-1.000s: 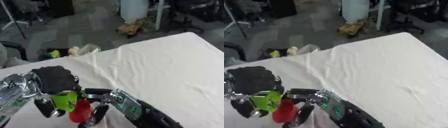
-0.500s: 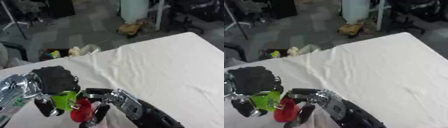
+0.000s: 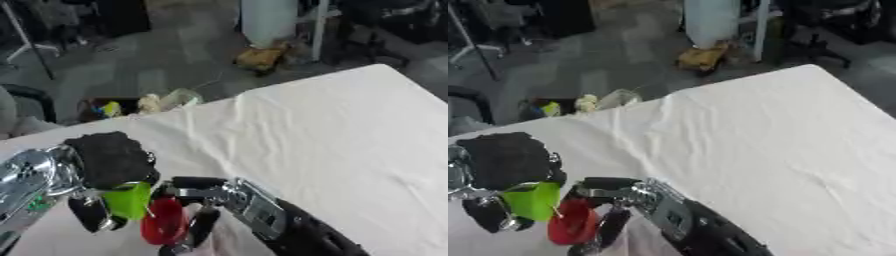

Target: Pour the contents of one cup into another cup.

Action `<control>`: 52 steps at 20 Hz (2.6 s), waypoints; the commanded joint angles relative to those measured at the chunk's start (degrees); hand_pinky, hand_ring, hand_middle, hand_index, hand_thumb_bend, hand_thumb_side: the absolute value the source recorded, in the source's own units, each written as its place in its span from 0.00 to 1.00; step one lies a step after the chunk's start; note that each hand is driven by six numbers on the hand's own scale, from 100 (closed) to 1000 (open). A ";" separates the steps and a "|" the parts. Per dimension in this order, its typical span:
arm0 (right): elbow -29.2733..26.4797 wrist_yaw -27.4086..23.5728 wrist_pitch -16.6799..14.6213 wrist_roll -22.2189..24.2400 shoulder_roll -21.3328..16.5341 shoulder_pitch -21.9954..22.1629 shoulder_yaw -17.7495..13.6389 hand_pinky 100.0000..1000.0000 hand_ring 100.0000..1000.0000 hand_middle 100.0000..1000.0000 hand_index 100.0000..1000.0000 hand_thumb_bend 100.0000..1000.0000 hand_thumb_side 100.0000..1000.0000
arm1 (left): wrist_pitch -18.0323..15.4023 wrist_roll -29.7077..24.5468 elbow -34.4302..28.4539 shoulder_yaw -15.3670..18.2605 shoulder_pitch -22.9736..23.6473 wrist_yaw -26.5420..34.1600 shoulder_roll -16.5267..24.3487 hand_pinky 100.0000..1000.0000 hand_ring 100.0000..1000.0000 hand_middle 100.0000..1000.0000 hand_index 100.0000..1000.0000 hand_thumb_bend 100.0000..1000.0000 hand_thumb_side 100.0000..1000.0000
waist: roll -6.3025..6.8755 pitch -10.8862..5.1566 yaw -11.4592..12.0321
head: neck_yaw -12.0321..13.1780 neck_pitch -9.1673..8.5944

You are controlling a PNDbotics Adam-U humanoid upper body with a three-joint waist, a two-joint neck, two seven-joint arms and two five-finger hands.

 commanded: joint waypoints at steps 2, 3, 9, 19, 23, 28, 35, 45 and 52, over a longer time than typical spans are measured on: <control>-1.04 -0.38 0.09 -0.09 -0.50 -0.90 -0.33 0.62 0.78 0.05 0.38 0.00 0.03 | -8.46 -8.16 -0.17 0.57 -1.23 -0.47 0.65 0.00 0.00 0.14 0.67 0.12 0.11 | -0.07 -1.15 0.11 | 0.15 -0.61; -1.05 -0.40 0.11 -0.07 -0.50 -0.88 -0.32 0.62 0.78 0.05 0.38 0.00 0.03 | -8.49 -8.16 -0.13 0.56 -1.21 -0.48 0.63 0.00 0.00 0.14 0.67 0.12 0.11 | -0.06 -1.16 0.11 | 0.16 -0.60; -1.17 -0.52 0.17 -0.03 -0.57 -0.90 -0.34 0.62 0.78 0.05 0.38 0.00 0.03 | -8.45 -8.16 -0.20 0.68 -1.27 -0.47 0.61 0.00 0.00 0.14 0.67 0.12 0.11 | 0.00 -1.21 0.10 | 0.24 -0.70; -1.24 -0.64 0.28 0.05 -0.67 -0.84 -0.35 0.62 0.78 0.05 0.38 0.00 0.03 | -8.29 -8.16 -0.25 0.79 -1.21 -0.51 0.63 0.00 0.00 0.14 0.67 0.12 0.11 | 0.08 -1.23 0.07 | 0.41 -0.73; -1.07 -0.52 0.25 0.02 -0.69 -0.78 -0.42 0.62 0.78 0.05 0.38 0.00 0.03 | -8.05 -8.16 -0.37 0.92 -1.16 -0.26 0.62 0.00 0.00 0.14 0.67 0.12 0.11 | 0.07 -1.20 0.07 | 0.43 -0.76; -0.48 -0.08 0.22 -0.15 -0.70 -0.46 -0.65 0.62 0.78 0.05 0.38 0.00 0.03 | -7.01 -8.16 -0.87 1.56 -0.84 0.75 0.67 0.00 0.00 0.14 0.67 0.11 0.11 | 0.00 -1.09 0.08 | 0.48 -0.83; 1.95 1.49 -0.08 -1.10 -0.67 0.51 -1.89 0.62 0.79 0.05 0.38 0.00 0.02 | -1.99 -8.16 -4.31 4.75 0.15 5.41 1.46 0.00 0.00 0.13 0.67 0.12 0.09 | -0.23 -0.80 0.15 | 0.51 -1.10; 8.07 4.18 -0.78 -5.45 -1.29 2.11 -6.56 0.62 0.79 0.06 0.38 0.00 0.02 | 6.95 -4.09 -10.09 11.38 3.80 13.55 3.38 0.00 0.00 0.08 0.66 0.13 0.08 | -0.90 -0.27 0.22 | 0.98 -1.44; 10.75 4.87 0.20 -10.67 -2.14 2.77 -10.41 0.61 0.79 0.06 0.38 0.00 0.02 | 13.15 2.06 -14.11 19.45 9.18 19.59 3.68 0.00 0.00 0.04 0.66 0.10 0.09 | -1.53 0.09 0.07 | 1.26 -1.46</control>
